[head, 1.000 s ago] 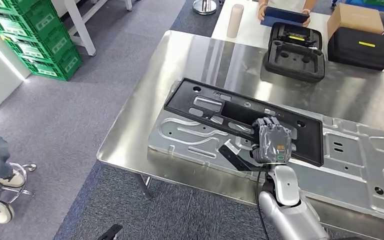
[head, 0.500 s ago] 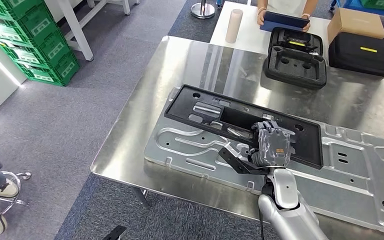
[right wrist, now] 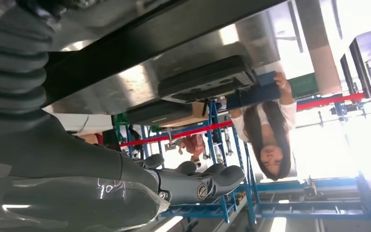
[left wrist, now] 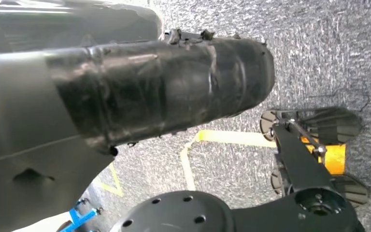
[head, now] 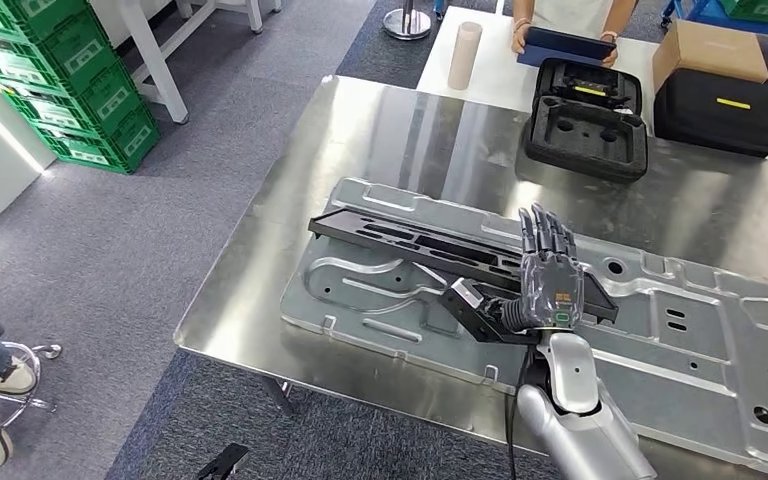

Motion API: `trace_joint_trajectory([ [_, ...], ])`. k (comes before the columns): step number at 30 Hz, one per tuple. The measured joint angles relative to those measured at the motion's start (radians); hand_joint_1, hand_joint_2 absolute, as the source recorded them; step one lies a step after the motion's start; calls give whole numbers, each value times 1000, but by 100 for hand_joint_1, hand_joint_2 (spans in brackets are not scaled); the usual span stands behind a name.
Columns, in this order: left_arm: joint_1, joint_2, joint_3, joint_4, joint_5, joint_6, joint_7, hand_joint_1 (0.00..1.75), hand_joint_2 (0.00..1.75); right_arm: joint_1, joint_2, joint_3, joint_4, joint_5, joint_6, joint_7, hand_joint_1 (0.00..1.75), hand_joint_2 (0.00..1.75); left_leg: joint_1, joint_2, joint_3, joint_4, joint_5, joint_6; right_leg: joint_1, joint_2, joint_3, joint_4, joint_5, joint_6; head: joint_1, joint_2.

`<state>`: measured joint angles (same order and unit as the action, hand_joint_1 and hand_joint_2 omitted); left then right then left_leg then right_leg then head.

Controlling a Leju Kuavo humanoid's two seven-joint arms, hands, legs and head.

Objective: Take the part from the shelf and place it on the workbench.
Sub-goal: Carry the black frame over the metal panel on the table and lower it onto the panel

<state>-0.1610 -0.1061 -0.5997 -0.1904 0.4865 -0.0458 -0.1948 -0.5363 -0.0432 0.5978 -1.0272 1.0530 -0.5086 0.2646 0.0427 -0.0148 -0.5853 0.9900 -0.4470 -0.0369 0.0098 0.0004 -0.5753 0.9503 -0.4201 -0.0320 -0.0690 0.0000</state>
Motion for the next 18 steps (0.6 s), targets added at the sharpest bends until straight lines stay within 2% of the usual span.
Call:
trace_joint_trajectory([
  [1, 0, 0, 0, 0, 0, 0, 0, 0, 0, 0, 0, 0, -1, -1, 0, -1, 0, 0, -2, 2, -3, 12, -12, -3, -2, -1, 12, -16, 6, 1, -1, 0],
  [3, 1, 2, 0, 0, 1, 0, 1, 0, 0, 0, 2, 0, -1, -3, 1, -2, 0, 0, -5, 6, -40, 106, -68, -1, -5, -4, 29, -39, 15, 1, -5, 0],
  [5, 2, 9, 0, 0, 3, -1, 2, 0, 0, 3, 3, 2, 0, -11, 6, -2, 0, 87, -10, 7, -97, 232, -126, 0, -1, -4, 29, -36, 14, -4, -6, 0],
  [6, 3, 14, 0, 0, 4, -2, 2, 0, 0, 5, 3, 3, 0, -17, 11, -3, 0, 131, -11, 7, -110, 262, -131, 0, 1, -4, 27, -32, 12, -5, -7, 0],
  [7, 4, 19, 0, 0, 6, -2, 2, 0, 0, 6, 4, 4, 0, -27, 19, -3, 0, 175, -12, 7, -106, 255, -117, 0, 3, -3, 25, -25, 9, -6, -7, 0],
  [9, 4, 27, 0, 0, 10, -2, 3, 0, 0, 6, 4, 5, 1, -57, 43, -4, 0, 175, -12, 8, -50, 151, -58, -1, 3, 0, 21, -5, -2, -2, -7, 0],
  [11, 2, 31, 0, 0, 13, -3, 3, 0, 0, 3, 4, 5, -2, -103, 85, -8, 0, 175, -12, 6, 3, 51, -28, 3, 6, 3, 11, 23, -17, 7, -6, 0],
  [12, 2, 32, 0, 0, 15, -3, 3, 0, 0, 2, 4, 6, -5, -132, 111, -12, 0, 175, -13, 5, 13, 32, -27, 7, 8, 3, 6, 34, -22, 11, -5, 0],
  [15, 4, 31, 0, 0, 22, -5, -2, 0, 0, 1, 1, 11, -25, -234, 181, -20, 0, 175, -12, 3, 9, 30, -27, 25, 8, 5, -3, 44, -26, 20, -4, 0],
  [17, 5, 26, 0, 0, 26, -7, -5, 0, 0, -1, -3, 16, -41, -290, 203, -17, 0, 175, -6, 3, 8, 27, -22, 34, 4, 4, -27, 92, -57, 32, -1, 0],
  [18, 5, 23, 0, 0, 28, -7, -7, 0, 0, -2, -6, 18, -47, -307, 208, -16, 0, 175, -4, 3, 7, 26, -20, 36, 0, 3, -52, 145, -85, 40, 1, 0],
])
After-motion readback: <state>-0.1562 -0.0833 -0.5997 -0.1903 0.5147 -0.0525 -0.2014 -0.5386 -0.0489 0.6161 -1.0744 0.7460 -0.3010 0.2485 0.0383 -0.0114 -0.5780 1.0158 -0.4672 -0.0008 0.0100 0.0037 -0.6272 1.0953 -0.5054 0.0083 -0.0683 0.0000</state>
